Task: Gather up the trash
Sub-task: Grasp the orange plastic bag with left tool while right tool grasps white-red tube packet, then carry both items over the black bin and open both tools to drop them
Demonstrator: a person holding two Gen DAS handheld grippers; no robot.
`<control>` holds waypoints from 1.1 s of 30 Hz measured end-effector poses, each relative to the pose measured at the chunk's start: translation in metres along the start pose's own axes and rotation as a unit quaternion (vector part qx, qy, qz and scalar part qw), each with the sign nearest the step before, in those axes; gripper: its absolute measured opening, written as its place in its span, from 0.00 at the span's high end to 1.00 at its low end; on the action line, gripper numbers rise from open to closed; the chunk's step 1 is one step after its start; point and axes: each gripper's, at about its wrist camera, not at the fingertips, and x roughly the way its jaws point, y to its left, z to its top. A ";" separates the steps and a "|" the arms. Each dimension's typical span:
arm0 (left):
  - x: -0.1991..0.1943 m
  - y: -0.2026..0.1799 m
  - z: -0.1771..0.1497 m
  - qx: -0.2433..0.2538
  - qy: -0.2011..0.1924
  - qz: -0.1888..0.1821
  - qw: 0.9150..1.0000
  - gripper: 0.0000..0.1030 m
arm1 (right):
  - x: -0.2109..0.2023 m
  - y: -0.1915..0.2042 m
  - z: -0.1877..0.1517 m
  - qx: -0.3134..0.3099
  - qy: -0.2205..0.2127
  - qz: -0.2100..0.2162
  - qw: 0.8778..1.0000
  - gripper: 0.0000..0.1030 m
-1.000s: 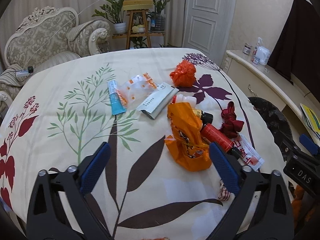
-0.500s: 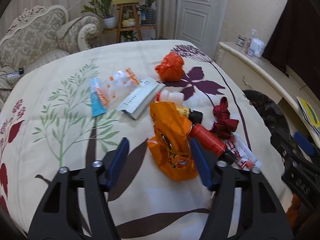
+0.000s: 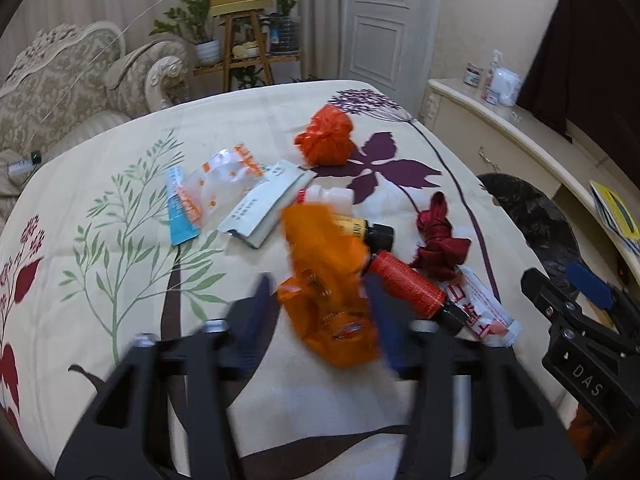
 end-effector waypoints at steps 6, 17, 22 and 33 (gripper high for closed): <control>0.003 0.005 -0.002 -0.009 0.004 -0.011 1.000 0.41 | 0.001 0.004 -0.002 -0.003 0.005 0.006 1.000 0.36; -0.018 0.010 -0.004 0.018 -0.026 -0.030 0.999 0.72 | -0.001 0.021 -0.004 -0.021 0.015 0.032 0.999 0.38; -0.026 0.029 -0.008 0.005 -0.015 -0.021 1.000 0.72 | 0.004 0.031 -0.008 -0.036 0.033 0.055 0.997 0.59; -0.030 0.058 -0.019 -0.021 -0.014 0.003 1.000 0.72 | 0.012 0.053 -0.017 -0.079 0.052 0.063 0.994 0.74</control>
